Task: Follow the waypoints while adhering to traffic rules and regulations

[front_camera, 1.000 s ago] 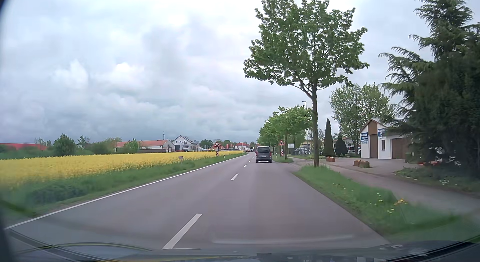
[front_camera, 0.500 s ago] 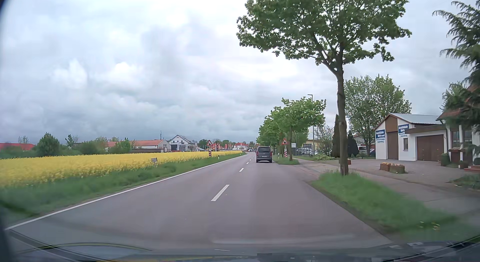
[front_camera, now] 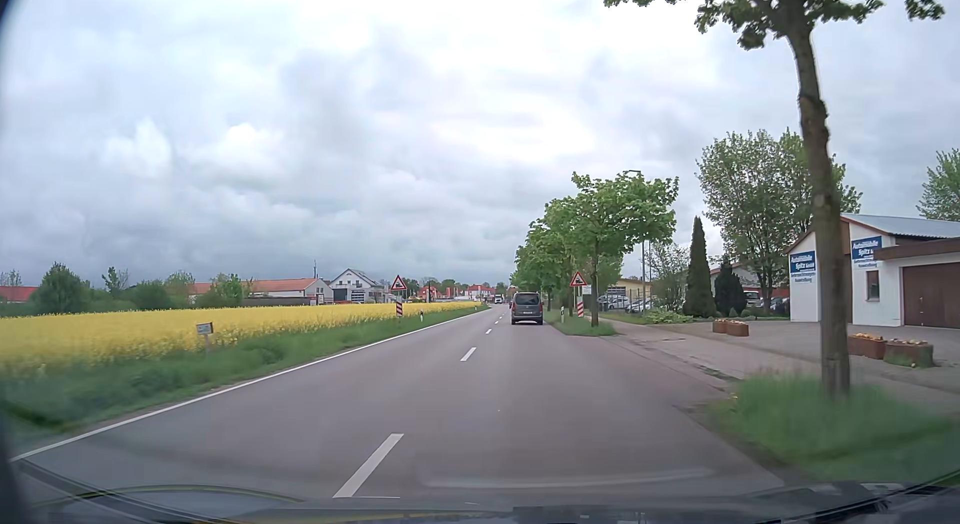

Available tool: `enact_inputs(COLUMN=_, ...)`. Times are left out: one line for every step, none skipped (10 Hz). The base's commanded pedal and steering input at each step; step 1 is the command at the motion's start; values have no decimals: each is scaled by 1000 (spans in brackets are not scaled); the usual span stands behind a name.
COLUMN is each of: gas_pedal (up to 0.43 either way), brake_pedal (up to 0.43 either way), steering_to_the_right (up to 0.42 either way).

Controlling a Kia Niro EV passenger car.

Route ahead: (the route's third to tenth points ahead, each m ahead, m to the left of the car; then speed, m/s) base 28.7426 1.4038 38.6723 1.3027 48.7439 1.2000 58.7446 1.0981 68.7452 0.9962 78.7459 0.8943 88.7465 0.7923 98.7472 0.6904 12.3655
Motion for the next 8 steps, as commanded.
enact_inputs(gas_pedal=157, brake_pedal=12, steering_to_the_right=4)
enact_inputs(gas_pedal=157, brake_pedal=12, steering_to_the_right=4)
enact_inputs(gas_pedal=157, brake_pedal=12, steering_to_the_right=4)
enact_inputs(gas_pedal=157, brake_pedal=12, steering_to_the_right=4)
enact_inputs(gas_pedal=157, brake_pedal=12, steering_to_the_right=4)
enact_inputs(gas_pedal=150, brake_pedal=12, steering_to_the_right=4)
enact_inputs(gas_pedal=138, brake_pedal=12, steering_to_the_right=4)
enact_inputs(gas_pedal=130, brake_pedal=12, steering_to_the_right=2)
